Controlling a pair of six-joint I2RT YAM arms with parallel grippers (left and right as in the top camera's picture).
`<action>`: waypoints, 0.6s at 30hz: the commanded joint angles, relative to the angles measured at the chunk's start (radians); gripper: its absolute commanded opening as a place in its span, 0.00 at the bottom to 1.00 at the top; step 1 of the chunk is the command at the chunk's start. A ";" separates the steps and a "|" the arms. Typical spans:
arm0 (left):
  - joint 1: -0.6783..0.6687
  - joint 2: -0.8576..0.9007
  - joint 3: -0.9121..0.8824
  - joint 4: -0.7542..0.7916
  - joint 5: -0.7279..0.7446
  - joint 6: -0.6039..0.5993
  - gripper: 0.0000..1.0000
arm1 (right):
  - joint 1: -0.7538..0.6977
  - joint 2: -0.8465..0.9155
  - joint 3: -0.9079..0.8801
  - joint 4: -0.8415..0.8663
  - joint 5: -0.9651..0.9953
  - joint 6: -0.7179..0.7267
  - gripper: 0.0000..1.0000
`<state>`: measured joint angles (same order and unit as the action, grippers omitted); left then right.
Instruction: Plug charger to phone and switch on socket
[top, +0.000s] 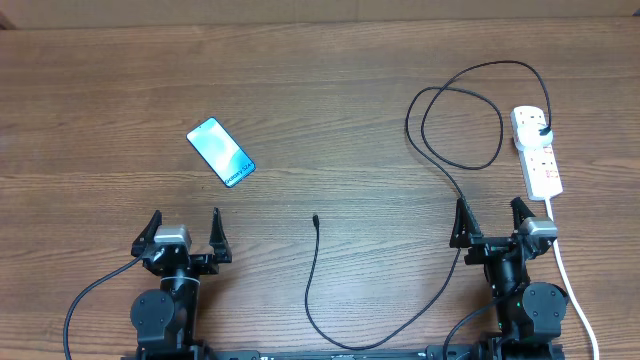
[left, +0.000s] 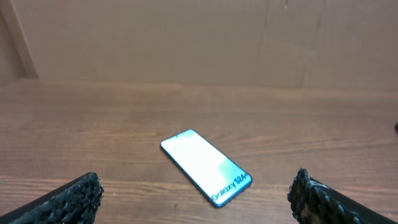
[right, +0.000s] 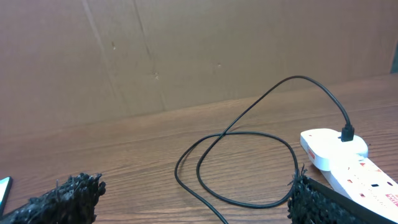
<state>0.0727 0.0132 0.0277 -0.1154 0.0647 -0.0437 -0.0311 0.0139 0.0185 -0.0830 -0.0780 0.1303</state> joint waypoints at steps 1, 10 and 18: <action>0.006 -0.007 0.059 -0.046 0.028 0.042 1.00 | 0.006 -0.011 -0.011 0.003 0.007 -0.004 1.00; 0.006 0.103 0.212 -0.109 0.013 0.036 0.99 | 0.006 -0.011 -0.011 0.003 0.007 -0.004 1.00; 0.006 0.443 0.408 -0.116 0.007 -0.051 1.00 | 0.006 -0.011 -0.011 0.003 0.006 -0.004 1.00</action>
<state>0.0727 0.3397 0.3363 -0.2264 0.0715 -0.0517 -0.0307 0.0135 0.0185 -0.0837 -0.0776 0.1303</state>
